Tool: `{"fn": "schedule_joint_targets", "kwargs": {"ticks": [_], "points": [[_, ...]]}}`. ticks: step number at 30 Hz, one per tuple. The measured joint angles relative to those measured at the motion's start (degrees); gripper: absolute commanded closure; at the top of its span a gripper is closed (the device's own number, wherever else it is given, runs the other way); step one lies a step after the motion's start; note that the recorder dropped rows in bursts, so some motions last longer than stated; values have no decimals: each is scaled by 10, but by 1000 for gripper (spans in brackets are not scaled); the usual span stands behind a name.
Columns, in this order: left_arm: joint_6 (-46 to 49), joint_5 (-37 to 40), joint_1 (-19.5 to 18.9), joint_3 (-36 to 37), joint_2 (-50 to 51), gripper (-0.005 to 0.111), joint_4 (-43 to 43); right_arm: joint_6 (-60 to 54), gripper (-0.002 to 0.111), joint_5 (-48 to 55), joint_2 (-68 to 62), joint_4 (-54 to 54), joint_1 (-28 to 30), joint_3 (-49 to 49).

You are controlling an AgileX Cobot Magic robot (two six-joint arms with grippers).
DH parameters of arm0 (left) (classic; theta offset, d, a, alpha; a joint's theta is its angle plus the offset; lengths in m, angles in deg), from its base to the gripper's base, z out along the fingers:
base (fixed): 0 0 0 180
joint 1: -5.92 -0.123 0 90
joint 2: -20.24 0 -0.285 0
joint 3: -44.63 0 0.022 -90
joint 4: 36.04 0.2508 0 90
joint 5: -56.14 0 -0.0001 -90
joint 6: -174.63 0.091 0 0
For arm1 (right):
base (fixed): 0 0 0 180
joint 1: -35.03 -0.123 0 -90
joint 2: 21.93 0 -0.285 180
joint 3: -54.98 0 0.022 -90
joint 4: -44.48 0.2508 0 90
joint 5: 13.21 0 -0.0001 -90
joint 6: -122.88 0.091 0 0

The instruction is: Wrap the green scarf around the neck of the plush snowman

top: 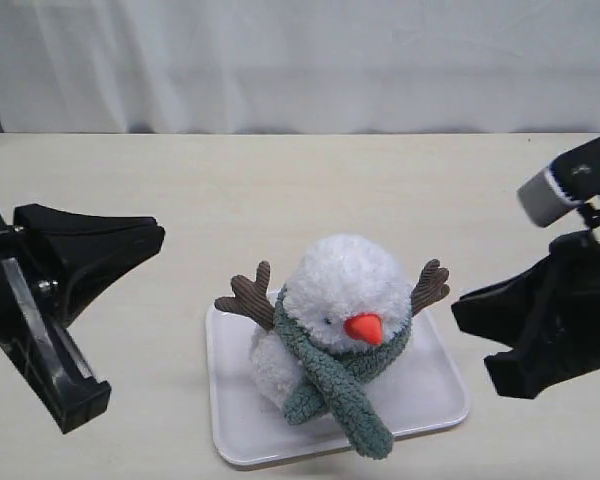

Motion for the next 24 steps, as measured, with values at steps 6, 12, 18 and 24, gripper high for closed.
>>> {"fn": "schedule_joint_targets", "kwargs": {"ticks": [6,12,18,24], "points": [[0,0,0,0,-65,107,-12,0,104,-43,129,-11,0,15],[0,1,0,0,-155,107,-24,-1,104,-61,272,-37,0,37],[0,1,0,0,-242,107,-30,-1,104,-74,379,-38,0,69],[0,1,0,0,-294,107,-31,-1,104,-72,446,-38,0,75]]}}
